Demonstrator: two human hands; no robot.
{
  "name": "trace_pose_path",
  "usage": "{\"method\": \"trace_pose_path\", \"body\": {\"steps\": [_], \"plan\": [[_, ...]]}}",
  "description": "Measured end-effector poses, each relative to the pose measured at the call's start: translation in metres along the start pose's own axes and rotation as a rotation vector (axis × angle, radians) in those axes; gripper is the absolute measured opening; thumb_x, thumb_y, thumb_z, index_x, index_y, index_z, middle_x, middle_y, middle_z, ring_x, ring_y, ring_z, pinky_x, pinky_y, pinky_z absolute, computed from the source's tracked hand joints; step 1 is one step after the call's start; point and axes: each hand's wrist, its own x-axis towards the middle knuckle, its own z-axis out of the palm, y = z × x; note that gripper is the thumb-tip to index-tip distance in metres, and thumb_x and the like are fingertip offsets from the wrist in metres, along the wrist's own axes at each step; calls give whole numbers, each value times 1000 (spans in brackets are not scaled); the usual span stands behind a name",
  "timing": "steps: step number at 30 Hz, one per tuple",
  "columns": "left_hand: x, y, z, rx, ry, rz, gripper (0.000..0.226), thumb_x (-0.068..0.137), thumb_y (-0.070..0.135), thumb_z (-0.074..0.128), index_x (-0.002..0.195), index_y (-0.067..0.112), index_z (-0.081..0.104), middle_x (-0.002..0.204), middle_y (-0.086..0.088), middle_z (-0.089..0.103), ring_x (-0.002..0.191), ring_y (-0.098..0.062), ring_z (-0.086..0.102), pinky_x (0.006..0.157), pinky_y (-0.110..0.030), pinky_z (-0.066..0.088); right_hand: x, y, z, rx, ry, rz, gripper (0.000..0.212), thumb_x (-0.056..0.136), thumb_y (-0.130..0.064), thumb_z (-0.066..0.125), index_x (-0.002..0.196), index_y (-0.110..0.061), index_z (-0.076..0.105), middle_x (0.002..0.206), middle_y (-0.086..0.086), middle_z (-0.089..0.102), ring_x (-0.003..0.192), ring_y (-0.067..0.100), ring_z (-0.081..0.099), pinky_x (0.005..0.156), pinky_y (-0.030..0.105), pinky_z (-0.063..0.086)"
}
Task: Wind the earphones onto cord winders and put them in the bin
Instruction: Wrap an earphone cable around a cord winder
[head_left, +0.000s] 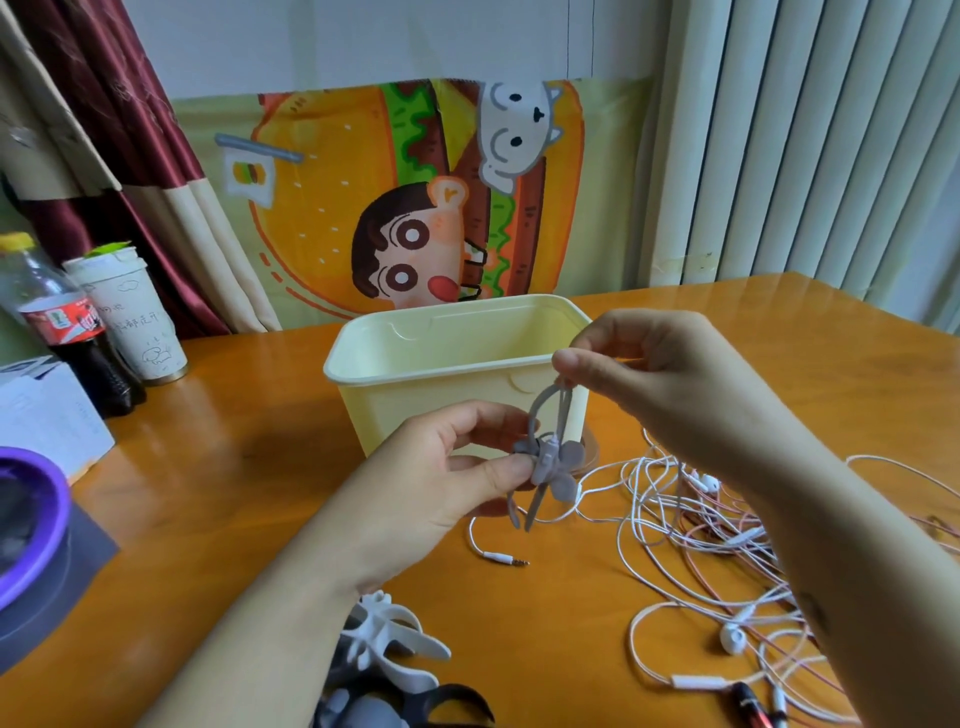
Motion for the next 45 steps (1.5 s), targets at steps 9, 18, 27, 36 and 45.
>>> {"method": "trace_pose_path", "body": {"steps": [9, 18, 27, 36, 45], "plan": [[0, 10, -7, -408, -28, 13, 32, 74, 11, 76, 106, 16, 74, 111, -11, 72, 95, -23, 71, 69, -34, 59, -1, 18, 25, 308, -132, 208, 26, 78, -40, 62, 68, -16, 63, 49, -7, 56, 51, 16, 35, 50, 29, 27], [11, 0, -14, -719, 151, 0, 37, 61, 19, 76, 98, 18, 78, 109, -10, 74, 96, -21, 73, 67, -34, 60, -7, 11, 46, -73, -311, 86, 39, 98, -22, 49, 62, -37, 54, 61, -5, 53, 50, 7, 40, 48, 16, 34], [9, -4, -15, -480, 272, -15, 42, 76, 19, 61, 118, 17, 63, 108, -6, 74, 95, -16, 71, 73, -28, 58, -12, -4, 32, -350, -390, -14, 24, 97, -26, 50, 112, -26, 68, 71, -14, 62, 73, 10, 62, 67, 19, 46], [7, -9, -4, -46, 167, -33, 51, 67, 31, 70, 115, 18, 62, 102, -3, 76, 98, -18, 71, 86, -38, 56, -9, -14, 8, -371, -126, -126, 11, 88, -28, 63, 83, -23, 71, 55, -21, 49, 65, -12, 51, 57, 7, 39], [2, -7, -4, -35, -74, -98, 32, 73, 20, 69, 105, 17, 68, 103, 1, 72, 97, -28, 70, 87, -42, 58, -3, -7, -4, -281, -19, -105, 18, 75, -38, 71, 66, -27, 60, 51, -34, 51, 51, -6, 50, 46, 6, 33]]}}
